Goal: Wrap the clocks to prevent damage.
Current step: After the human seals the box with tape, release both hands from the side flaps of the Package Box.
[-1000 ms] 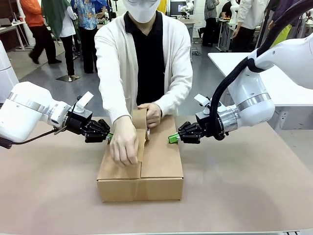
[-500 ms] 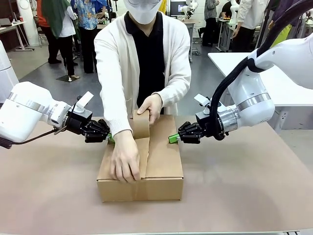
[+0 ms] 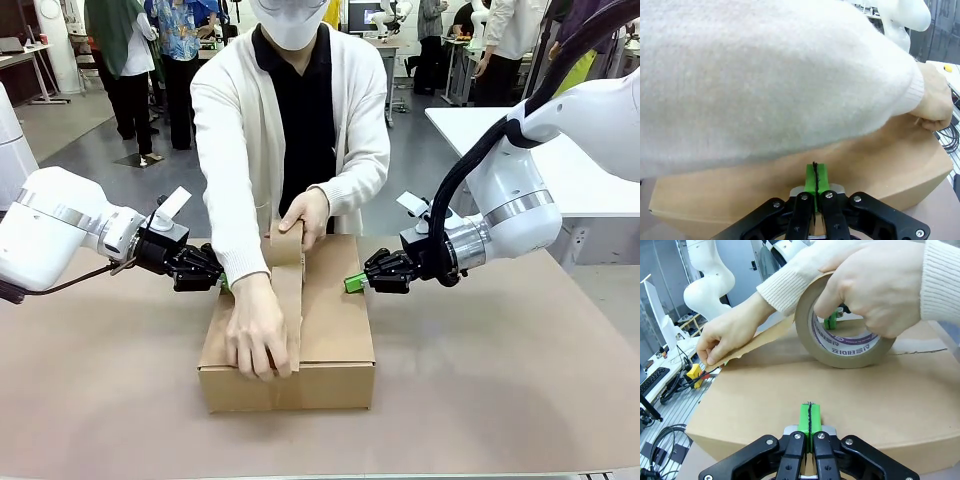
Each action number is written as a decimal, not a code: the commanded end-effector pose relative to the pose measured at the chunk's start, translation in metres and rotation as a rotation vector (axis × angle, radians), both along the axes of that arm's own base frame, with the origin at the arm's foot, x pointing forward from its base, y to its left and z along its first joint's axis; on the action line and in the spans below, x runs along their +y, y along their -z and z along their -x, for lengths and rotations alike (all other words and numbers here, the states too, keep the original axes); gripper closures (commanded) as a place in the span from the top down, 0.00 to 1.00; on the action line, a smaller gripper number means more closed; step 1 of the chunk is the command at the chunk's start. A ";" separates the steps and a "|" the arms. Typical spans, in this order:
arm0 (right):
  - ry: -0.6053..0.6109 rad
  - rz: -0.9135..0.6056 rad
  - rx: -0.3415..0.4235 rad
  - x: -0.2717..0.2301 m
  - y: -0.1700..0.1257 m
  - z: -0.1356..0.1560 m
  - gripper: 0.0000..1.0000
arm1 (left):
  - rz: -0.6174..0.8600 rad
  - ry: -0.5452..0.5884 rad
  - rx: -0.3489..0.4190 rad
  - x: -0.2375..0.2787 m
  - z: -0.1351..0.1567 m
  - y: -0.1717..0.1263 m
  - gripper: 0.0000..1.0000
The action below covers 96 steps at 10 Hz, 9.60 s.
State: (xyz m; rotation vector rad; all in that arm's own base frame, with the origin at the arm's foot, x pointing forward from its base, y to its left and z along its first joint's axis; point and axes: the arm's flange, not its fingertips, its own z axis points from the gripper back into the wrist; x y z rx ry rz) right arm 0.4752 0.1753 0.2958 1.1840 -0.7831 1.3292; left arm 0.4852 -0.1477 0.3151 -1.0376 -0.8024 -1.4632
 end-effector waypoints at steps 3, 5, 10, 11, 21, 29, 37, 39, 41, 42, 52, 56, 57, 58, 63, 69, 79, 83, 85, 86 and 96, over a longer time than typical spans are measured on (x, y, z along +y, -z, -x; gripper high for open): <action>0.004 0.006 -0.003 0.001 0.002 0.000 0.01 | -0.001 -0.011 -0.001 -0.001 0.001 0.004 0.00; 0.004 0.006 -0.003 0.001 0.002 0.000 0.01 | -0.001 -0.011 -0.001 -0.001 0.001 0.004 0.00; 0.004 0.006 -0.003 0.001 0.002 0.000 0.01 | -0.001 -0.011 -0.001 -0.001 0.001 0.004 0.00; 0.004 0.006 -0.003 0.001 0.002 0.000 0.01 | -0.001 -0.011 -0.001 -0.001 0.001 0.004 0.00; 0.004 0.006 -0.003 0.001 0.002 0.000 0.01 | -0.001 -0.011 -0.001 -0.001 0.001 0.004 0.00; 0.004 0.006 -0.003 0.001 0.002 0.000 0.01 | -0.001 -0.011 -0.001 -0.001 0.001 0.004 0.00; 0.004 0.006 -0.003 0.001 0.002 0.000 0.01 | -0.001 -0.011 -0.001 -0.001 0.001 0.004 0.00; 0.004 0.006 -0.003 0.001 0.002 0.000 0.01 | -0.001 -0.011 -0.001 -0.001 0.001 0.004 0.00; 0.004 0.006 -0.003 0.001 0.002 0.000 0.01 | -0.001 -0.011 -0.001 -0.001 0.001 0.004 0.00; 0.004 0.006 -0.003 0.001 0.002 0.000 0.01 | -0.001 -0.011 -0.001 -0.001 0.001 0.004 0.00; 0.004 0.006 -0.003 0.001 0.002 0.000 0.01 | -0.001 -0.011 -0.001 -0.001 0.001 0.004 0.00; 0.004 0.006 -0.003 0.001 0.002 0.000 0.01 | -0.001 -0.011 -0.001 -0.001 0.001 0.004 0.00; 0.004 0.006 -0.003 0.001 0.002 0.000 0.01 | -0.001 -0.011 -0.001 -0.001 0.001 0.004 0.00; 0.004 0.006 -0.003 0.001 0.002 0.000 0.01 | -0.001 -0.011 -0.001 -0.001 0.001 0.004 0.00; 0.004 0.006 -0.003 0.001 0.002 0.000 0.01 | 0.000 0.000 0.000 0.000 0.000 0.000 0.00; 0.161 0.325 -0.001 -0.001 -0.162 0.108 0.01 | -0.375 -0.026 -0.029 0.025 0.059 -0.200 0.00; 0.556 0.579 -0.184 -0.005 -0.293 0.246 0.01 | -0.613 -0.260 0.007 0.084 0.148 -0.287 0.00; 0.556 0.579 -0.184 -0.005 -0.293 0.246 0.01 | -0.613 -0.260 0.007 0.084 0.148 -0.287 0.00; 0.556 0.579 -0.184 -0.005 -0.293 0.246 0.01 | -0.613 -0.260 0.007 0.084 0.148 -0.287 0.00; 0.556 0.579 -0.184 -0.005 -0.293 0.246 0.01 | -0.613 -0.260 0.007 0.084 0.148 -0.287 0.00; 0.556 0.579 -0.184 -0.005 -0.293 0.246 0.01 | -0.613 -0.260 0.007 0.084 0.148 -0.287 0.00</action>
